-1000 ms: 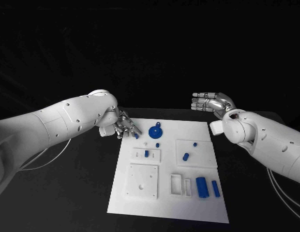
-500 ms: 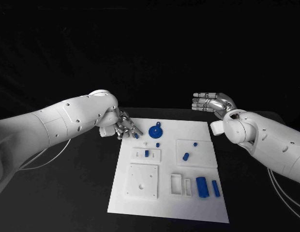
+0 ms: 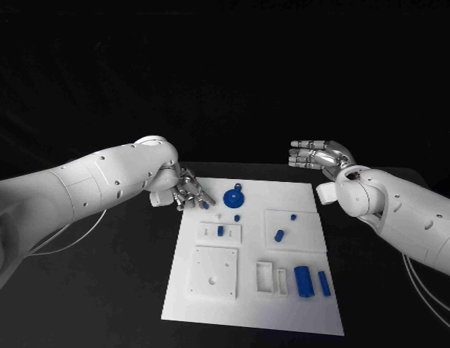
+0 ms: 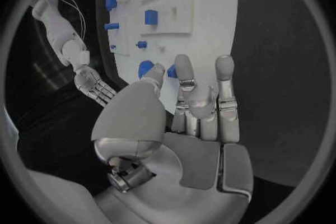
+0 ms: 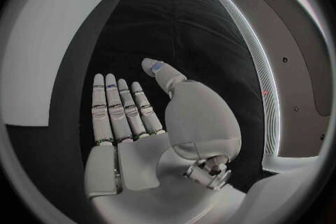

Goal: Assemble the parts on the task board

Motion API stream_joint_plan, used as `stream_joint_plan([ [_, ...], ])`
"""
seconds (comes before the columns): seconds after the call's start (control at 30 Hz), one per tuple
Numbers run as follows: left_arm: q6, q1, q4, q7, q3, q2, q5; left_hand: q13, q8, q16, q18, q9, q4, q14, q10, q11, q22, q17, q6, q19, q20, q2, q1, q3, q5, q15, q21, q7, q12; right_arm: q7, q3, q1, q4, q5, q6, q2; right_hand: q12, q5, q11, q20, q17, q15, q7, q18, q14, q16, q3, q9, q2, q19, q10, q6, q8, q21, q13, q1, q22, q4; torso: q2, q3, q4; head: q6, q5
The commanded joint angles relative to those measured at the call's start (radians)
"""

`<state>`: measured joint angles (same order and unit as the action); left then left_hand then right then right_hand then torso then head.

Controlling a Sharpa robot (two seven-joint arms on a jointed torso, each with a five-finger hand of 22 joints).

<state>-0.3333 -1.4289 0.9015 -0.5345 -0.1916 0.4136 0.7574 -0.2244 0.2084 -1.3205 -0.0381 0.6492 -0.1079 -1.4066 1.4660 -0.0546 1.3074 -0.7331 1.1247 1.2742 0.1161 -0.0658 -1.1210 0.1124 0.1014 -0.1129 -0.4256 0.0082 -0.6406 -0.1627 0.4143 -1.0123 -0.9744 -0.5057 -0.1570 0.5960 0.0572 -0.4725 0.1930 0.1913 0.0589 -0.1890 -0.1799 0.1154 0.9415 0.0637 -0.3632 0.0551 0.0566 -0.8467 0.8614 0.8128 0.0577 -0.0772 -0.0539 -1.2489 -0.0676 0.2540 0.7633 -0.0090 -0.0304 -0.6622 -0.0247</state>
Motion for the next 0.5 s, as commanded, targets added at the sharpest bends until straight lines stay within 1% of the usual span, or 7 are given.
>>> stream_joint_plan([
  [0.03, 0.004, -0.001, 0.003, -0.002, 0.001, 0.000, -0.005, 0.001, 0.005, -0.005, -0.009, -0.001, 0.033, -0.005, 0.046, -0.006, 0.018, -0.001, -0.002, 0.003, -0.007, 0.038, 0.000, -0.017, 0.035, -0.002, -0.004, -0.002, -0.006, -0.008, 0.000, 0.001, 0.001, -0.002, 0.020, -0.001, -0.004, -0.004, -0.002, 0.002, -0.001, 0.003, 0.001, -0.006, -0.007, -0.006, 0.004, -0.001, 0.002, 0.006, -0.008, -0.007, -0.004, 0.002, 0.001, 0.003, 0.001, 0.000, 0.000, -0.0004, 0.0002, 0.000, 0.000],
  [0.07, 0.006, -0.001, 0.003, -0.003, 0.001, 0.001, -0.005, 0.002, 0.004, -0.005, -0.008, -0.003, 0.047, -0.004, 0.046, -0.006, 0.018, -0.001, -0.002, 0.003, -0.007, 0.049, 0.000, -0.027, 0.043, -0.002, -0.005, -0.003, -0.005, -0.008, 0.000, 0.002, 0.001, -0.002, 0.021, -0.001, -0.004, -0.004, -0.003, 0.002, -0.002, 0.003, 0.001, -0.006, -0.008, -0.006, 0.004, -0.001, 0.001, 0.006, -0.006, -0.007, -0.004, 0.002, 0.001, 0.003, 0.001, 0.001, 0.000, -0.0006, 0.0000, 0.000, 0.000],
  [0.2, 0.009, -0.001, 0.002, -0.003, 0.001, 0.002, -0.005, 0.002, 0.001, -0.005, -0.009, -0.007, 0.080, -0.004, 0.046, -0.007, 0.018, 0.000, -0.005, 0.002, -0.007, 0.085, -0.011, -0.036, 0.077, -0.003, -0.004, -0.005, -0.004, -0.007, 0.000, 0.003, 0.002, -0.002, 0.022, -0.001, -0.004, -0.004, -0.003, 0.002, -0.002, 0.003, 0.001, -0.006, -0.009, -0.006, 0.004, -0.001, 0.001, 0.006, -0.005, -0.007, -0.004, 0.002, 0.001, 0.003, 0.001, 0.002, 0.000, -0.0007, -0.0004, 0.000, 0.001],
  [0.23, 0.009, -0.001, 0.002, -0.003, 0.001, 0.002, -0.005, 0.003, 0.000, -0.005, -0.009, -0.008, 0.085, -0.004, 0.046, -0.007, 0.018, 0.001, -0.005, 0.002, -0.007, 0.089, -0.014, -0.037, 0.085, -0.003, -0.004, -0.005, -0.004, -0.007, 0.000, 0.003, 0.002, -0.002, 0.022, -0.001, -0.004, -0.004, -0.003, 0.002, -0.002, 0.003, 0.001, -0.006, -0.009, -0.006, 0.004, -0.001, 0.001, 0.006, -0.005, -0.007, -0.004, 0.002, 0.001, 0.003, 0.001, 0.002, 0.000, -0.0007, -0.0004, -0.001, 0.000],
  [0.3, 0.009, -0.001, 0.003, -0.003, 0.001, 0.002, -0.005, 0.003, 0.000, -0.004, -0.009, -0.011, 0.105, -0.003, 0.046, -0.008, 0.018, 0.002, -0.006, 0.002, -0.007, 0.105, -0.013, -0.047, 0.090, -0.003, -0.005, -0.005, -0.003, -0.007, 0.000, 0.004, 0.002, -0.002, 0.023, -0.001, -0.004, -0.004, -0.003, 0.002, -0.002, 0.003, 0.001, -0.006, -0.009, -0.006, 0.004, -0.001, 0.001, 0.006, -0.005, -0.007, -0.004, 0.002, 0.001, 0.003, 0.001, 0.002, 0.000, -0.0008, -0.0008, 0.000, 0.000],
  [0.4, 0.008, -0.001, 0.003, -0.002, 0.001, 0.002, -0.006, 0.003, -0.001, -0.004, -0.010, -0.012, 0.114, -0.004, 0.046, -0.008, 0.018, 0.002, -0.007, 0.001, -0.008, 0.115, -0.019, -0.045, 0.093, -0.002, -0.005, -0.006, -0.003, -0.007, 0.000, 0.004, 0.003, -0.002, 0.024, -0.001, -0.004, -0.004, -0.003, 0.002, -0.002, 0.003, 0.001, -0.006, -0.009, -0.006, 0.004, -0.001, 0.001, 0.006, -0.005, -0.007, -0.004, 0.002, 0.001, 0.003, 0.001, 0.002, 0.001, -0.0011, -0.0004, -0.001, 0.000],
  [0.5, 0.006, -0.001, 0.004, 0.000, 0.001, 0.002, -0.009, 0.003, -0.001, -0.003, -0.011, -0.013, 0.128, -0.003, 0.045, -0.008, 0.018, 0.004, -0.009, 0.000, -0.011, 0.132, -0.031, -0.037, 0.101, -0.002, -0.005, -0.006, -0.003, -0.006, 0.000, 0.006, 0.004, -0.002, 0.026, -0.002, -0.004, -0.005, -0.003, 0.001, -0.002, 0.003, 0.001, -0.006, -0.009, -0.006, 0.002, -0.001, -0.001, 0.006, -0.004, -0.006, -0.004, 0.001, 0.001, 0.004, 0.001, 0.002, 0.000, -0.0010, 0.0002, -0.001, 0.000],
])
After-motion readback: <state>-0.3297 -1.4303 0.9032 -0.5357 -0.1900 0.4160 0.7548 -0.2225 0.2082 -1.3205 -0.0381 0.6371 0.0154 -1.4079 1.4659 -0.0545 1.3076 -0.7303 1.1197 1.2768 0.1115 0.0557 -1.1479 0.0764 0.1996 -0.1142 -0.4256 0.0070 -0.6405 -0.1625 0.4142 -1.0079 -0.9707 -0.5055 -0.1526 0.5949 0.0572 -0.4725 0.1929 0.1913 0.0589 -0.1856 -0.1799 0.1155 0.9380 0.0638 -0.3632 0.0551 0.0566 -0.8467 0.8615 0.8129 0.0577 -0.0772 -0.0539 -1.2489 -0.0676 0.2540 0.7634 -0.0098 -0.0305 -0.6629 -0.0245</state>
